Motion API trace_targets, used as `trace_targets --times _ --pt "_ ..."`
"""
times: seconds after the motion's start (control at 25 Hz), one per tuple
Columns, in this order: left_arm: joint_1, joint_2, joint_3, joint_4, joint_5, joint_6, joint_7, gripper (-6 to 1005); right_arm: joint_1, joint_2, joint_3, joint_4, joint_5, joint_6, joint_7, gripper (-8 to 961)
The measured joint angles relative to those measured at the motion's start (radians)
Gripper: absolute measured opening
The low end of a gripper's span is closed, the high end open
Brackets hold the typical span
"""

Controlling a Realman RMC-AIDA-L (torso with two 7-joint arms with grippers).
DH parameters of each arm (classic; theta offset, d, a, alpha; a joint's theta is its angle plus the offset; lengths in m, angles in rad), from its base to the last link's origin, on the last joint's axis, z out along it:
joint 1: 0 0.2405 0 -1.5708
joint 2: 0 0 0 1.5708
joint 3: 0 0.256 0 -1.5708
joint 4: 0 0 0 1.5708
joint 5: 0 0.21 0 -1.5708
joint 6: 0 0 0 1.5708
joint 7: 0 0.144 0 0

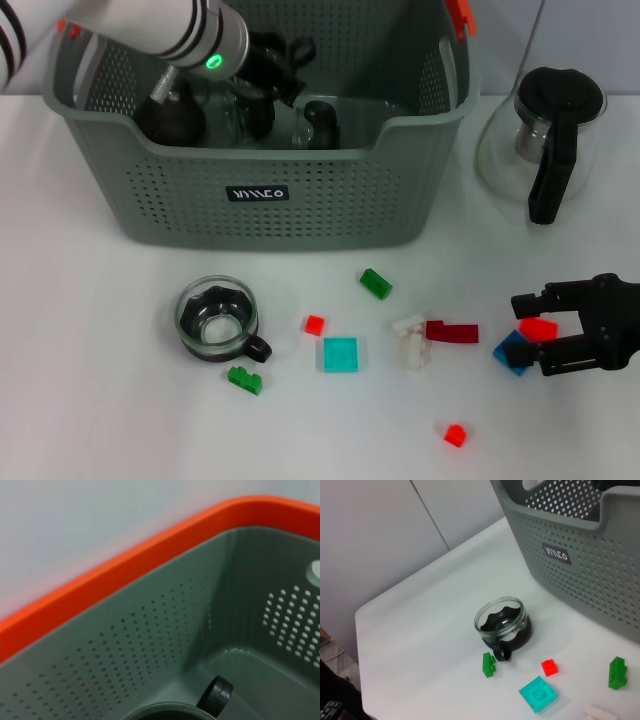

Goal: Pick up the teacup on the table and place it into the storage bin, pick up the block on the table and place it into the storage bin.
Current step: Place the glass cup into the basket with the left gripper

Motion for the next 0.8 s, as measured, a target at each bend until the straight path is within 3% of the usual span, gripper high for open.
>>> trace_targets --times 0.4,0.8 --pt "0.002 -0.037 0.076 -0.033 0.004 -0.043 0.000 48 0.011 0.000 -0.001 0.000 -0.002 0.001 0.000 826" --pt "0.006 -0.051 0.114 -0.026 0.005 -0.043 0.006 55 0.014 -0.002 -0.003 -0.001 -0.002 0.001 0.000 827"
